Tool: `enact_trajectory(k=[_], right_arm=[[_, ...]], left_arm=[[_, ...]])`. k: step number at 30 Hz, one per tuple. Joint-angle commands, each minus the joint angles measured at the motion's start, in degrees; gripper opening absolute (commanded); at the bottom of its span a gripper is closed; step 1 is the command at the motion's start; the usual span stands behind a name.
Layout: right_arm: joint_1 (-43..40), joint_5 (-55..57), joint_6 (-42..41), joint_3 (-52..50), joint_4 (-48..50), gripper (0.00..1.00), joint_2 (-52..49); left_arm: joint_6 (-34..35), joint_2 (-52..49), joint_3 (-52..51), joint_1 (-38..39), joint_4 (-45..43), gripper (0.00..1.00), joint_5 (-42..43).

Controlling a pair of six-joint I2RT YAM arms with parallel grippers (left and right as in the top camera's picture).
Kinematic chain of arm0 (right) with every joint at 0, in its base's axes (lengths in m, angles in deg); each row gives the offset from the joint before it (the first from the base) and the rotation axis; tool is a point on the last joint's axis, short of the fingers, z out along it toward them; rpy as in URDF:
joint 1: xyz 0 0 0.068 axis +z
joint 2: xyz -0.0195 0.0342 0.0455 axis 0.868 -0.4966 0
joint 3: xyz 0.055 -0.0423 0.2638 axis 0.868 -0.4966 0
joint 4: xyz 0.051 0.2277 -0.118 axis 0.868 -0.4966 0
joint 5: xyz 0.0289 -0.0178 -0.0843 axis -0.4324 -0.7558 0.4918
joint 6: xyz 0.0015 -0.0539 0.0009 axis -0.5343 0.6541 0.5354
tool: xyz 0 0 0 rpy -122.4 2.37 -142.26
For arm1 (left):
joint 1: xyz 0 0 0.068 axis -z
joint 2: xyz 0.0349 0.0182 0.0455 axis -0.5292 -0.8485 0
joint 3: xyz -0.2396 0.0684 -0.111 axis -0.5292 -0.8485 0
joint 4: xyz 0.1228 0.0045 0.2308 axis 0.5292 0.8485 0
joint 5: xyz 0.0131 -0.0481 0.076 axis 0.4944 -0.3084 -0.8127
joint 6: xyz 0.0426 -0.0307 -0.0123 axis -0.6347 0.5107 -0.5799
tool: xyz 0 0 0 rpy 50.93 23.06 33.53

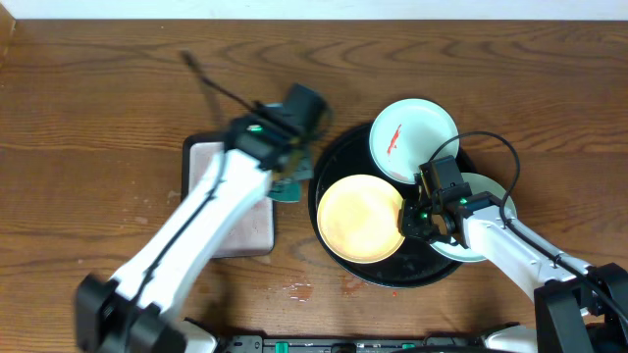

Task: Clean dirty plates on tray and stack at the side
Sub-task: 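Return the sponge to the soapy tray with the left gripper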

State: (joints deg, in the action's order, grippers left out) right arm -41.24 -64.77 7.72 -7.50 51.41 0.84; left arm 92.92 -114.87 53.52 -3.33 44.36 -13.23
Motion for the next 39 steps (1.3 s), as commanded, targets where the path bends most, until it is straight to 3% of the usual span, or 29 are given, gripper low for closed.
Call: enact_trajectory(k=[1, 6, 9, 12, 16, 19, 21, 28, 31, 34, 36, 39], right_arm=[[-0.2, 5.0, 1.0, -0.7, 0.6, 0.01, -0.7], [-0.2, 5.2, 2.8, 1.7, 0.2, 0.01, 0.0], [-0.1, 6.7, 6.3, 6.6, -4.1, 0.01, 2.3], [-0.1, 12.6, 7.5, 11.9, -9.9, 0.01, 4.7], [-0.1, 21.3, 7.6, 17.5, -16.1, 0.01, 6.5], [0.9, 26.3, 7.7, 18.9, -17.5, 0.01, 6.5], [2.3, 29.0, 9.3, 19.2, -17.4, 0.01, 6.6], [14.1, 52.0, 15.1, 19.6, -18.3, 0.01, 6.6], [20.5, 62.1, 15.1, 19.6, -18.2, 0.01, 6.6], [25.5, 67.6, 15.2, 19.8, -18.0, 0.01, 6.7], [28.5, 70.0, 16.5, 20.2, -18.2, 0.01, 6.7], [31.8, 72.7, 19.3, 20.9, -18.2, 0.01, 6.8]], left_arm=[[-1.3, 1.9, 0.0, -6.1, 2.2, 0.08, -2.0], [-7.9, 1.9, -4.4, -15.1, 1.6, 0.08, 3.8], [-13.6, 1.9, -9.3, -18.8, -1.5, 0.15, 9.8], [-13.7, 1.9, -12.9, -20.7, -3.4, 0.17, 11.5], [-15.1, 2.3, -13.4, -21.1, -4.3, 0.39, 12.0], [-15.1, 3.8, -12.7, -21.1, -4.3, 0.50, 12.7], [-15.1, 5.6, -12.0, -21.1, -4.3, 0.52, 13.6], [-15.1, 15.5, -11.4, -21.1, -4.2, 0.67, 14.5], [-15.1, 19.5, -11.4, -21.1, -4.2, 0.68, 14.5], [-15.1, 22.7, -11.4, -21.1, -3.6, 0.68, 14.5], [-15.1, 24.0, -11.4, -21.1, -3.4, 0.80, 14.5], [-15.1, 24.6, -11.4, -21.1, -3.4, 0.82, 14.5]])
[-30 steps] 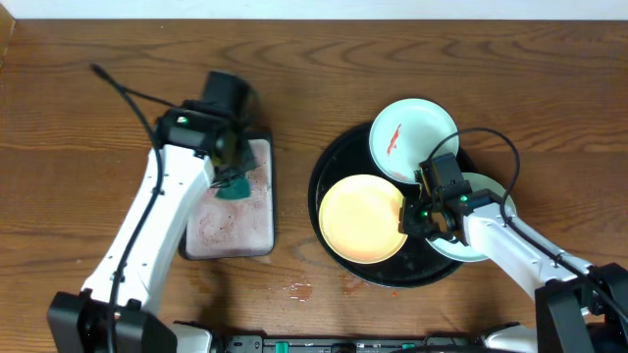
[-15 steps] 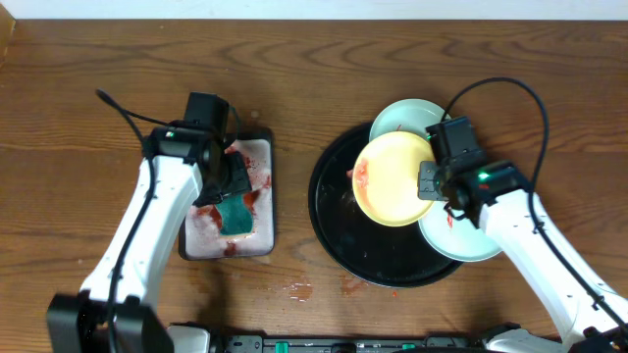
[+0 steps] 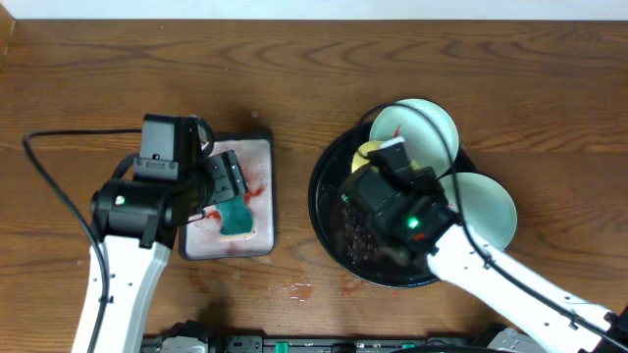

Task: Clean dirty plates on tray and stack at the side
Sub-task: 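Return the sponge to the soapy tray with the left gripper, then lift the yellow plate with the right gripper and carry it right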

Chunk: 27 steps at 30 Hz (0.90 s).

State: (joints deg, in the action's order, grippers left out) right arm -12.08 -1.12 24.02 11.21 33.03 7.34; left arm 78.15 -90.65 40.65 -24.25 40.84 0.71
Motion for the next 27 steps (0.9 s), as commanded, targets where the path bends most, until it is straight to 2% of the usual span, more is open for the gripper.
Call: enact_trajectory(k=[1, 8, 19, 27], right_arm=[[3.7, 10.2, 3.0, 2.6, 0.1, 0.01, 0.4], [8.7, 13.1, 7.0, 6.8, 0.2, 0.01, 1.6], [9.3, 13.1, 18.3, 8.4, 0.6, 0.01, 5.0], [9.3, 12.0, 19.6, 8.4, 0.6, 0.01, 5.0]], left_arm=[[-0.3, 0.4, 1.5, -0.2, 0.2, 0.82, 0.6], [-0.3, 0.2, 1.4, -0.2, 0.2, 0.82, 0.6], [-0.3, 0.2, 1.4, -0.2, 0.2, 0.83, 0.6], [-0.3, 0.2, 1.4, -0.2, 0.2, 0.83, 0.6]])
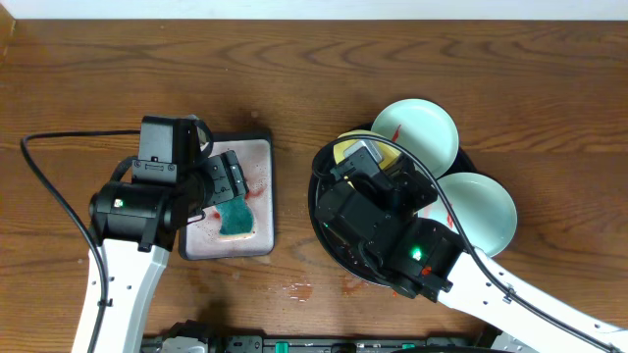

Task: Clean dirty plates on tray and stack at the side
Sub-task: 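Lift the yellow plate with the right gripper and carry it right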

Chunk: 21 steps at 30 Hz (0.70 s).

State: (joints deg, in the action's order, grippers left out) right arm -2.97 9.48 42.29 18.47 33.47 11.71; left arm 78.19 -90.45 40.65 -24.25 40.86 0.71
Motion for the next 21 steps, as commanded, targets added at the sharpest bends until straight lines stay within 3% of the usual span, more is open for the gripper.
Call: enact_trajectory(k=[1, 21], right_arm=[[0.2, 1.4, 1.4, 1.2, 0.1, 0.01, 0.6], [0.2, 1.4, 0.7, 1.2, 0.2, 0.01, 0.6]], left_arm=[[-0.3, 0.0, 1.4, -0.2, 0.1, 0.83, 0.6], [-0.3, 0.0, 1.4, -0.2, 0.1, 0.83, 0.6]])
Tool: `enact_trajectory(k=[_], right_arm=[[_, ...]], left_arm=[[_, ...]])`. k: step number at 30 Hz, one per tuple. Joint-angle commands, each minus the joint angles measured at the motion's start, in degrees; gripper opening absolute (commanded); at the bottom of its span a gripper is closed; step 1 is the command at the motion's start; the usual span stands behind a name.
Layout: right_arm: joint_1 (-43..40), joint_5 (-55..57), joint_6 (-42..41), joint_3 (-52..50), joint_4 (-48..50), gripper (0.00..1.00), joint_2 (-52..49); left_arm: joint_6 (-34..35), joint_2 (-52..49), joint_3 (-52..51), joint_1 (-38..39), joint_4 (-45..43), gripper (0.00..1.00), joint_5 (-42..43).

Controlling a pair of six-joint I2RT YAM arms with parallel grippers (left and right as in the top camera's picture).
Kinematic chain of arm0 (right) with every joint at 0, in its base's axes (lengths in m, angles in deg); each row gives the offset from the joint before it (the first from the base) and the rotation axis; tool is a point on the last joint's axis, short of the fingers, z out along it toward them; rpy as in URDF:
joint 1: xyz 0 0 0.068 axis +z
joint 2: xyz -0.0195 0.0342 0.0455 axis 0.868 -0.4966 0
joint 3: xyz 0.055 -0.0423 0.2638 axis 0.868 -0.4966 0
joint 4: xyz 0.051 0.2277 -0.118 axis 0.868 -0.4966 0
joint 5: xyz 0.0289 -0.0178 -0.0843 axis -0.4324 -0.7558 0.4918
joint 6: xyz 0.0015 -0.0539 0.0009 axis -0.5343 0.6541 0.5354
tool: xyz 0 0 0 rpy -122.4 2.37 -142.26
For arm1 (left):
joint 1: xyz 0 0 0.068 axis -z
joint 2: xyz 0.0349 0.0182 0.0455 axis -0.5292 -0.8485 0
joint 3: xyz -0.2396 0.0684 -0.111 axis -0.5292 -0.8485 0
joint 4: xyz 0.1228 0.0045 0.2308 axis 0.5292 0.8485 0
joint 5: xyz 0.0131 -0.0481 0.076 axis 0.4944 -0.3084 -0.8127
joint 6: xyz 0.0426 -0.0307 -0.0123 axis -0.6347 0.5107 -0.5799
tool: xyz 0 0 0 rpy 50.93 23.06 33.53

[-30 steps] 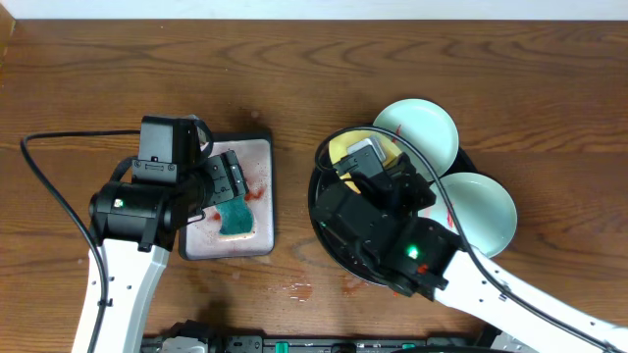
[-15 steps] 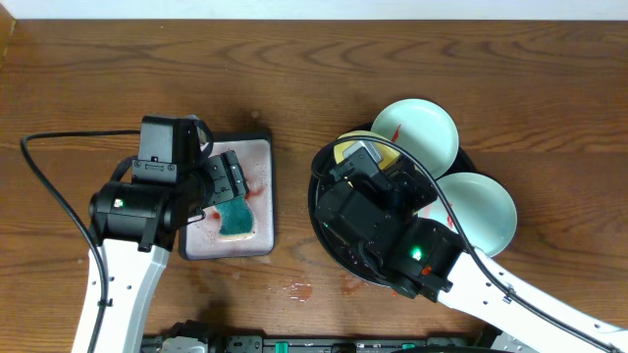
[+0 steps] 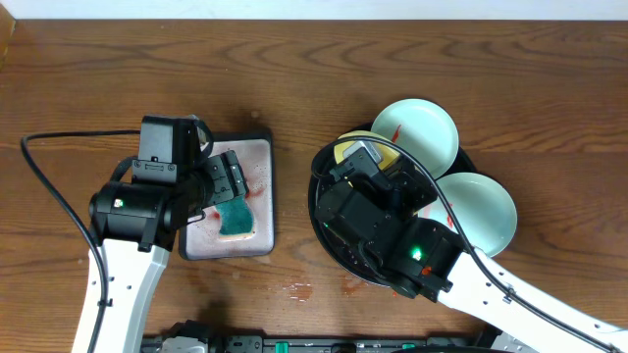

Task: Clean dirty plates on tray and stack at the side
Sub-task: 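Lift the yellow plate with the right gripper and carry it right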

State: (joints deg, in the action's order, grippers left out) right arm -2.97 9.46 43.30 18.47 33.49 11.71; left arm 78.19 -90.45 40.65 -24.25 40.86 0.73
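Observation:
A yellow plate [image 3: 381, 150] peeks out from under my right arm at the back of the black tray [image 3: 316, 201]. It is lifted off the tray floor. My right gripper [image 3: 365, 157] sits at the plate and appears shut on it, but the arm hides its fingers. Two pale green plates lie on the tray's right side. The back one [image 3: 422, 123] carries a red streak; the other [image 3: 483, 211] overhangs the rim. My left gripper [image 3: 228, 186] hovers at the top edge of a green sponge [image 3: 234, 219] on a white mat [image 3: 257, 157]. Whether its jaws grip the sponge is unclear.
The mat shows red smears around the sponge. Red spots mark the wooden table [image 3: 294, 289] in front of the tray. A black cable [image 3: 59, 137] loops out from the left arm. My right arm covers most of the tray's middle.
At first my left gripper held the sponge by the tray's left rim, and my right gripper was at the edge of the yellow plate lying flat in the tray. Then the sponge was on the mat and the plate raised. The right arm shifted slightly, then nothing moved.

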Motion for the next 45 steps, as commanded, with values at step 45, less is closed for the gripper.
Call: enact_trajectory(k=[45], right_arm=[[-9.6, -25.3, -26.4, 1.1, -8.5, 0.01, 0.6]], left_arm=[[-0.3, 0.0, 1.4, -0.2, 0.1, 0.84, 0.5]])
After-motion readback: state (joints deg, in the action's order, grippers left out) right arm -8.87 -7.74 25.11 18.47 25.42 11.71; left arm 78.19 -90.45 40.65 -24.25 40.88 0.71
